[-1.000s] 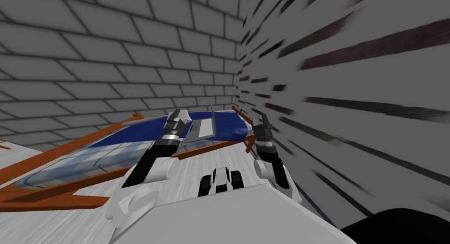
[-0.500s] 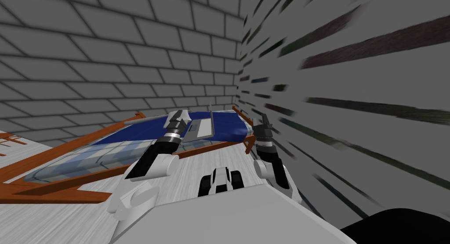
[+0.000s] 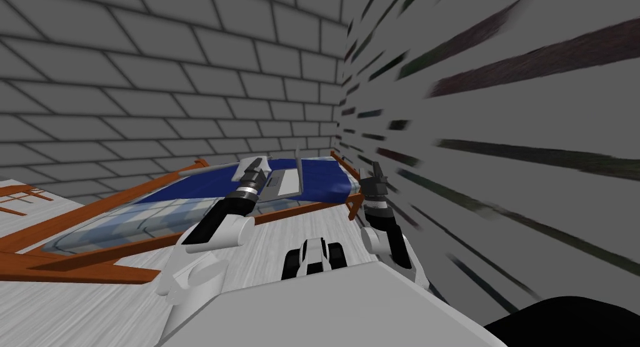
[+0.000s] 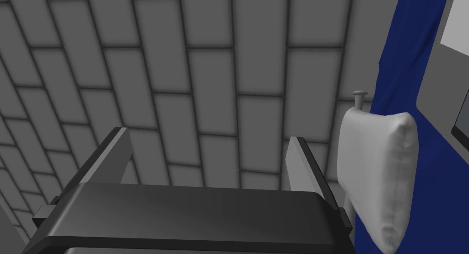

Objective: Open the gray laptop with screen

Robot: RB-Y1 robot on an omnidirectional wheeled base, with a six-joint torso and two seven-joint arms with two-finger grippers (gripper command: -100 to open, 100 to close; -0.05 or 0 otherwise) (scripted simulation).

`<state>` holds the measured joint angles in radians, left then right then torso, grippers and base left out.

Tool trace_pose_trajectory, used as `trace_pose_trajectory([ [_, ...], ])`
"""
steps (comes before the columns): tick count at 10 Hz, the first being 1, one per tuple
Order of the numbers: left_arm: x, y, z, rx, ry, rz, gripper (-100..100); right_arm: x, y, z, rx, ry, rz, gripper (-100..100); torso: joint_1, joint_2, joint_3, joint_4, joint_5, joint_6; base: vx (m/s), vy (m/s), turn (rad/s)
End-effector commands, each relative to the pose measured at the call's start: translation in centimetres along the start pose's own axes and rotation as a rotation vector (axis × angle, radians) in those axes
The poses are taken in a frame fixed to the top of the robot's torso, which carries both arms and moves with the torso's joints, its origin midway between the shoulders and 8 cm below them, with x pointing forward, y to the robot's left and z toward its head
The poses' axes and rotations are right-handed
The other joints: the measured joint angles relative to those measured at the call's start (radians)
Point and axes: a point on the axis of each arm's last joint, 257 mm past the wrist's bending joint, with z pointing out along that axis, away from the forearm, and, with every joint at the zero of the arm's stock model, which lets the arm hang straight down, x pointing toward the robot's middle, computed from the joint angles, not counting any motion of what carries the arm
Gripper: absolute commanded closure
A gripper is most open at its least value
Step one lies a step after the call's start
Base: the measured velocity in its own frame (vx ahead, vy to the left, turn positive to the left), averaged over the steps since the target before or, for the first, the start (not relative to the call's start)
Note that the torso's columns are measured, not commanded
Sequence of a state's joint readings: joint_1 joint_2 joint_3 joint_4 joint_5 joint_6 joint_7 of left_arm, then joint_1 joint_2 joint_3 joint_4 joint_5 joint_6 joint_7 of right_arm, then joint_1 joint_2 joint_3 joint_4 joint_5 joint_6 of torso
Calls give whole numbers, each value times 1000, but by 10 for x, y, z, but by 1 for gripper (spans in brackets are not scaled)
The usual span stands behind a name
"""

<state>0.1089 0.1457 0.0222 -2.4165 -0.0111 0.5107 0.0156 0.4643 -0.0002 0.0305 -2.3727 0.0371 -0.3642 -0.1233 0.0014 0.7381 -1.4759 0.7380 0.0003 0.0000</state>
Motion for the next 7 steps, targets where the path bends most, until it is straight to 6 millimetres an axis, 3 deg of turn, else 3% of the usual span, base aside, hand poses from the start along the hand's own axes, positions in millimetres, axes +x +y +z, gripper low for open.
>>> trace_pose_trajectory([
  [1, -2, 11, 4, -55, -3, 10, -100, 0, 0, 0, 0, 0, 0, 0, -1, 0, 0, 0, 0, 0, 19, -59, 29],
  [7, -8, 26, 12, -157, -12, 40, -100, 0, 0, 0, 0, 0, 0, 0, -2, 0, 0, 0, 0, 0, 17, -61, 24],
])
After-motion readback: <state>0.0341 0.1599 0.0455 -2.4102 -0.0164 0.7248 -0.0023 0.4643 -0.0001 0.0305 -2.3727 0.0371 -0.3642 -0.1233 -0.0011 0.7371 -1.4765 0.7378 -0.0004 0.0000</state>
